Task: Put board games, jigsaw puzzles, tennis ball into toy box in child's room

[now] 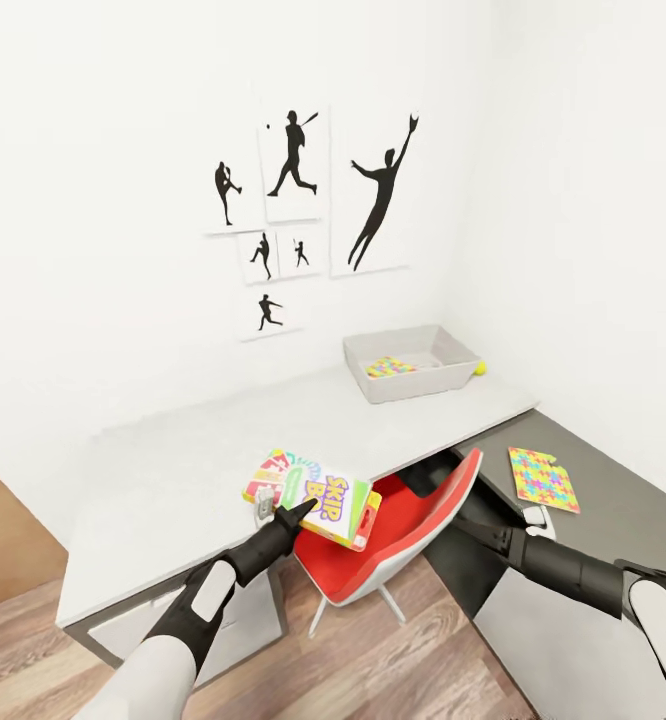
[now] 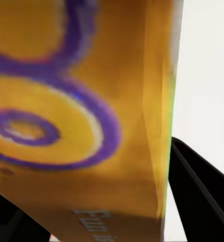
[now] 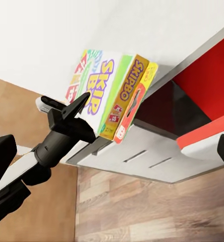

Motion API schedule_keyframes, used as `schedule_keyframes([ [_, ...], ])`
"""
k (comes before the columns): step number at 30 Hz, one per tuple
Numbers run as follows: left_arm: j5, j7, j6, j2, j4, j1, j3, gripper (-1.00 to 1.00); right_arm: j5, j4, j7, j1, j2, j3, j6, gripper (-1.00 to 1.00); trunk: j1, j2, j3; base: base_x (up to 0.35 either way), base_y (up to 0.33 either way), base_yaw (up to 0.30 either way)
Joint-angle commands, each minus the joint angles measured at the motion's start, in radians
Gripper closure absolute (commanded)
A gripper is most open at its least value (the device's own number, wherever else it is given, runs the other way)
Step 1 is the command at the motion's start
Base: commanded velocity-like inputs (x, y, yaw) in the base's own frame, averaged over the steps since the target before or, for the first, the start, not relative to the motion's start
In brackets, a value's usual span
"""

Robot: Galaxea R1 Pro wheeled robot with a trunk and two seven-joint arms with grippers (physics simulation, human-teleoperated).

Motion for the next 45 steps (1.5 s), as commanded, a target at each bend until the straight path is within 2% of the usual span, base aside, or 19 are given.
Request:
schedule_keyframes([
  [1,0.001,-0.002,0.018,-0.001,-0.004,-0.001,0.005,1.0,0.006,0.0,0.007,-0.001,0.0,-0.001,0.005,-1.0,0.001,-0.002,-0.001,0.0,0.0,-0.169],
  [10,0.0,0.0,0.212,0.005,-0.162,-0.001,0.005,1.0,0.007,0.0,0.008,-0.001,0.0,-0.003,0.005,-1.0,0.001,-0.002,0.01,0.0,0.0,-0.181],
  [14,-0.002,0.0,0.352,0.008,-0.237,-0.001,0.005,1.0,0.009,0.0,0.009,-0.001,-0.004,-0.006,0.005,-1.0,0.001,-0.002,0.015,0.0,0.0,-0.18],
  [17,-0.003,0.001,0.488,0.011,-0.296,-0.001,0.006,1.0,0.008,0.0,0.01,0.003,-0.011,-0.009,0.005,-1.0,0.001,-0.002,0.019,0.0,0.0,-0.168],
  [19,-0.004,0.006,0.525,0.02,-0.351,-0.001,0.005,1.0,0.008,0.0,0.01,0.005,-0.012,-0.01,0.005,-1.0,0.001,-0.002,0.022,0.0,0.0,-0.157],
  [20,-0.003,0.008,0.534,0.032,-0.371,-0.001,0.005,1.0,0.008,0.0,0.01,0.006,-0.012,-0.01,0.005,-1.0,0.001,-0.002,0.023,0.0,0.0,-0.151],
  [23,0.004,0.009,0.546,0.109,-0.413,-0.002,-0.005,1.0,0.006,0.001,0.021,0.008,-0.015,-0.013,0.005,-1.0,0.001,-0.002,0.027,0.0,0.0,-0.149],
  [25,0.008,0.001,0.547,0.191,-0.42,-0.001,-0.012,1.0,0.008,0.001,0.066,0.01,-0.015,-0.017,0.005,-1.0,0.001,-0.002,0.03,0.0,0.0,-0.148],
  [27,0.009,-0.003,0.547,0.248,-0.426,-0.002,-0.014,1.0,0.009,0.002,0.095,0.012,-0.016,-0.019,0.005,-1.0,0.001,-0.002,0.033,0.0,0.0,-0.148],
  [28,0.01,-0.005,0.547,0.261,-0.428,-0.003,-0.014,1.0,0.01,0.002,0.1,0.012,-0.016,-0.019,0.005,-1.0,0.001,-0.002,0.034,0.0,0.0,-0.146],
  [30,0.009,-0.016,0.547,0.276,-0.432,-0.014,-0.018,1.0,0.01,0.002,0.107,0.012,-0.017,-0.022,0.005,-1.0,0.001,-0.002,0.037,0.0,0.0,-0.143],
  [35,0.011,-0.023,0.547,0.284,-0.431,-0.108,-0.119,1.0,0.01,0.002,0.11,0.014,-0.017,-0.032,0.005,-1.0,0.001,-0.002,0.044,0.0,0.0,-0.129],
  [40,0.012,-0.021,0.547,0.276,-0.43,-0.167,-0.132,1.0,0.008,0.002,0.111,0.014,-0.017,-0.034,0.005,-1.0,0.001,-0.002,0.051,0.0,0.0,-0.091],
  [45,0.013,-0.018,0.547,0.271,-0.429,-0.181,-0.131,1.0,0.007,0.001,0.11,0.015,-0.012,-0.042,0.005,-1.0,0.001,-0.002,0.057,0.0,0.0,-0.029],
])
